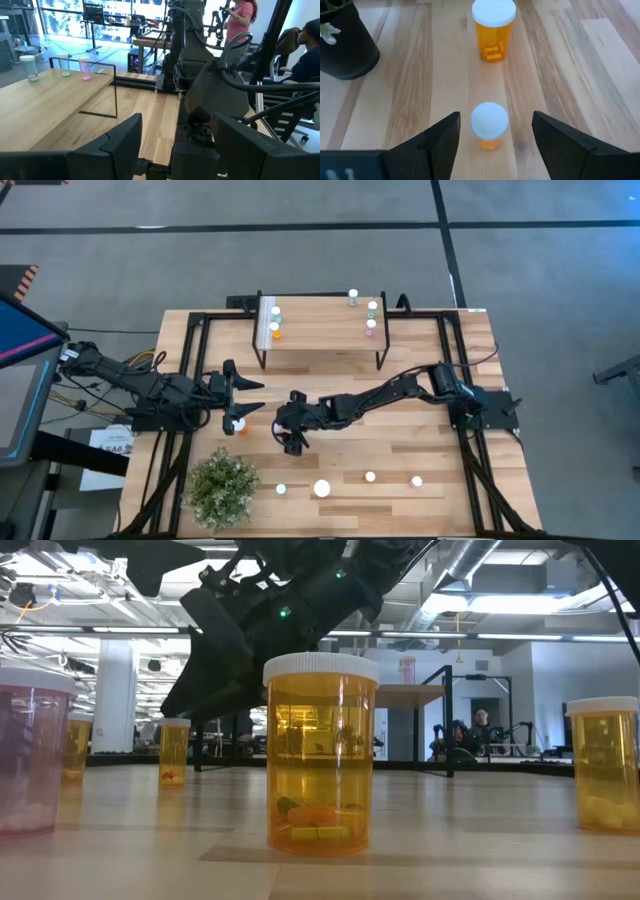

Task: Pick and place medicine bottles onto shelf by color
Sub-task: Put the left small orange bottle on the shelf

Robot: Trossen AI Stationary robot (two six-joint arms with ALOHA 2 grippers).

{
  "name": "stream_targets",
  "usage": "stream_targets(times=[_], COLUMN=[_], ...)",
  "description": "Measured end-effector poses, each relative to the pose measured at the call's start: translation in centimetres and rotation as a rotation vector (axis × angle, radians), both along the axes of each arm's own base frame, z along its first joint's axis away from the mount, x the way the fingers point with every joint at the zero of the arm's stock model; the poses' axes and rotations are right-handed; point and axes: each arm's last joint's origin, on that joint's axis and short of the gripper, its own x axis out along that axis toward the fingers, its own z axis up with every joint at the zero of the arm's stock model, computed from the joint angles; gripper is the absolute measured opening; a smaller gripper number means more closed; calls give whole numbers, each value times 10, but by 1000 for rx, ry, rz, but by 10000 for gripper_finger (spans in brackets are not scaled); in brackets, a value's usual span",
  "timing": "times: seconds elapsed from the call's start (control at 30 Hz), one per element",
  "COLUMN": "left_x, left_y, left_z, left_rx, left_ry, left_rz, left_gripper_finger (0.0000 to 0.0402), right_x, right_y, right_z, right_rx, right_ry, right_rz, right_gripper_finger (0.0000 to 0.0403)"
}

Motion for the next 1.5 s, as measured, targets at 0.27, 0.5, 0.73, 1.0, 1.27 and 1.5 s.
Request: stream_targets(times=[0.27,0.5,0.73,1.0,1.27,1.5], left_x=[0,0,0,0,0,0], left_y=[0,0,0,0,0,0], left_z=[0,0,0,0,1,2], left_rx=[3,3,3,-3,2,10], left_ry=[0,0,0,0,-8,-16], left_rz=[0,0,0,0,-14,-14], left_gripper_finger=[224,224,224,224,224,224], right_x=[0,0,0,0,0,0], right_y=[1,1,1,2,2,2], right_z=[0,0,0,0,0,0], right_rx=[35,38,38,41,45,45], right_ry=[3,2,4,2,-1,2], right_rz=[7,5,6,6,4,3], right_gripper_finger=[250,250,250,250,250,250])
